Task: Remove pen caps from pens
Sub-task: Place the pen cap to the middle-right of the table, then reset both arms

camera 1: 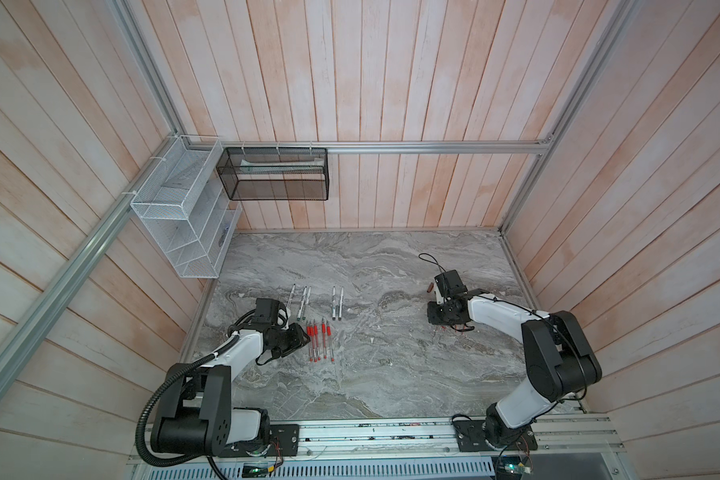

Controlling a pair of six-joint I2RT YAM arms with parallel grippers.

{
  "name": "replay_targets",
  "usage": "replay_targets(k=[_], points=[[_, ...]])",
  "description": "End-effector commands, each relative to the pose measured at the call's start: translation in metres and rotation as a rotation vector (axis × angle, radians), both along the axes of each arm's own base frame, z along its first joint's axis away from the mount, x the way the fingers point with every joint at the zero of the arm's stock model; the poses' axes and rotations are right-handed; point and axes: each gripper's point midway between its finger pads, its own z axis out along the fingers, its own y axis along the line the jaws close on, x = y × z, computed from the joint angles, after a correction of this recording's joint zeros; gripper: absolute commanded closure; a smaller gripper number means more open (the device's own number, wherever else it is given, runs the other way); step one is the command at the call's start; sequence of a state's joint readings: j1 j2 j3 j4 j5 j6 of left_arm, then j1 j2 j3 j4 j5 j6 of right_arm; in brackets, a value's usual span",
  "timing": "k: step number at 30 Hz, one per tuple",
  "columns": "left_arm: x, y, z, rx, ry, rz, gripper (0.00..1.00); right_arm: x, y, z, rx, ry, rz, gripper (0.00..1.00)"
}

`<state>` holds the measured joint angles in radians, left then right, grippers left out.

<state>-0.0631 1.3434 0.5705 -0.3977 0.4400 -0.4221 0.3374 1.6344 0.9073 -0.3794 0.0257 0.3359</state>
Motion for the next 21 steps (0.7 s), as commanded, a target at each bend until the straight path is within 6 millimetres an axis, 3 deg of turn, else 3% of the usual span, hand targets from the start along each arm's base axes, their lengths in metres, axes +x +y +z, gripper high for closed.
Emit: replay_targets(k=[1, 5, 11, 13, 21], points=[[0.001, 0.005, 0.006, -0.003, -0.026, 0.016, 0.49, 0.010, -0.005, 0.019, -0.021, -0.037, -0.008, 0.70], [0.014, 0.019, 0.033, 0.009, -0.123, 0.046, 0.46, 0.021, -0.007, 0.050, -0.004, -0.104, -0.023, 0.65], [0.039, 0.033, 0.079, 0.100, -0.337, 0.024, 0.20, 0.041, -0.022, 0.094, 0.054, -0.259, -0.075, 0.59], [0.054, 0.038, 0.099, 0.138, -0.402, -0.003, 0.17, 0.047, -0.024, 0.107, 0.085, -0.310, -0.078, 0.57], [0.102, 0.056, 0.149, 0.305, -0.659, -0.025, 0.05, 0.054, -0.056, 0.141, 0.084, -0.559, -0.176, 0.34]])
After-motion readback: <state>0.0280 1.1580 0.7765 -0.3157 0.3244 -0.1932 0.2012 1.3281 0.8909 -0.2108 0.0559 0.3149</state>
